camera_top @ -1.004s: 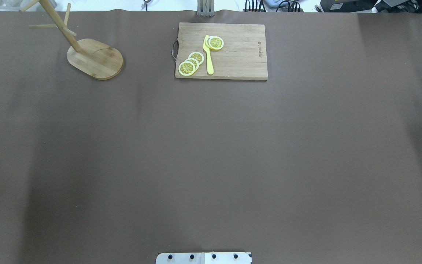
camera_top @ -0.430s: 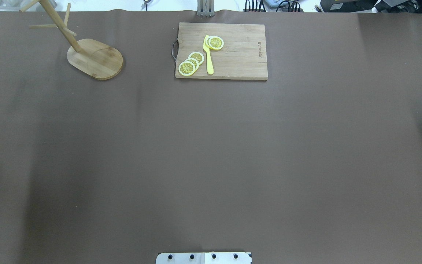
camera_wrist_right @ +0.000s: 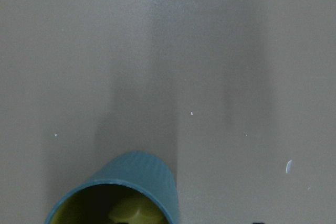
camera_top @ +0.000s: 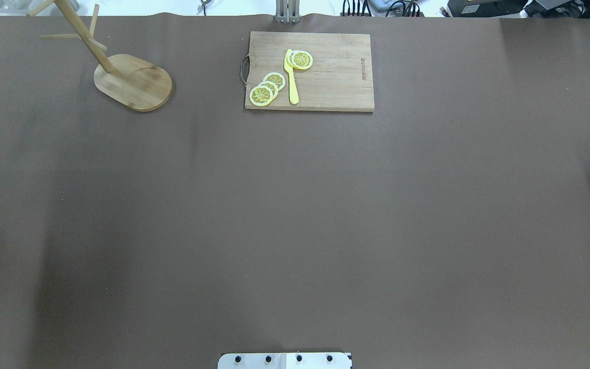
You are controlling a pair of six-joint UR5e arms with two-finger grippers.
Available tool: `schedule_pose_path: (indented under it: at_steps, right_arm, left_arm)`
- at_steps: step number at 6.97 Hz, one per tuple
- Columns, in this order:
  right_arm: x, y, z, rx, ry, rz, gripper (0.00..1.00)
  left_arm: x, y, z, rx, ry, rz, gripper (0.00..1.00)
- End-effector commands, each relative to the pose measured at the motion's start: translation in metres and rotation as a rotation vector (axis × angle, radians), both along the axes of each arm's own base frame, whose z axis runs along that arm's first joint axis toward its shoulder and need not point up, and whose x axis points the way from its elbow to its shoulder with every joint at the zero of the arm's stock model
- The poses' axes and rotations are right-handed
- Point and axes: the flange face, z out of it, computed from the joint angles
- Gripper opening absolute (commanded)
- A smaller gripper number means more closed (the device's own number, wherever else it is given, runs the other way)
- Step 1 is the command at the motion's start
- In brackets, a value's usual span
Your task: Hang cup on storage rack
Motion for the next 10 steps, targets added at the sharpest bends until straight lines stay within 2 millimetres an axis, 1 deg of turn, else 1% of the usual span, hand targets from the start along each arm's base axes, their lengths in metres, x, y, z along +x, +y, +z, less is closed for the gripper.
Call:
schedule_pose_path:
  at_steps: [1,2,3,5,7,8,9,10]
  right_arm:
    - [-0.008,0.0,0.0,0.0,-0.001,-0.017,0.81]
    - [-0.008,0.0,0.0,-0.003,-0.003,-0.015,0.76]
    - [-0.009,0.001,0.001,-0.009,-0.003,-0.012,0.56]
    - [-0.01,0.0,0.0,-0.008,-0.006,-0.014,0.0]
    - [-0.013,-0.009,-0.014,0.013,-0.026,-0.017,0.0]
    - [-0.017,-0.016,-0.029,0.032,-0.079,-0.024,0.0]
    - [-0.019,-0.022,-0.059,0.061,-0.101,-0.017,0.0]
    - [-0.038,-0.046,-0.09,0.038,-0.117,0.02,0.0]
  left_arm:
    - [0.0,0.0,-0.005,0.009,0.003,0.0,0.97]
    - [0.0,0.0,-0.005,0.007,0.003,0.0,0.97]
    - [-0.001,0.001,-0.005,0.009,0.003,-0.001,0.97]
    - [-0.001,0.004,-0.005,0.006,0.004,0.0,0.97]
    - [0.0,0.004,-0.001,-0.001,0.001,0.001,0.97]
    - [0.0,0.004,-0.005,0.006,0.007,0.005,0.97]
    - [0.0,0.001,-0.011,0.01,0.012,-0.004,0.98]
    - [0.002,0.002,-0.025,-0.031,0.063,-0.022,0.98]
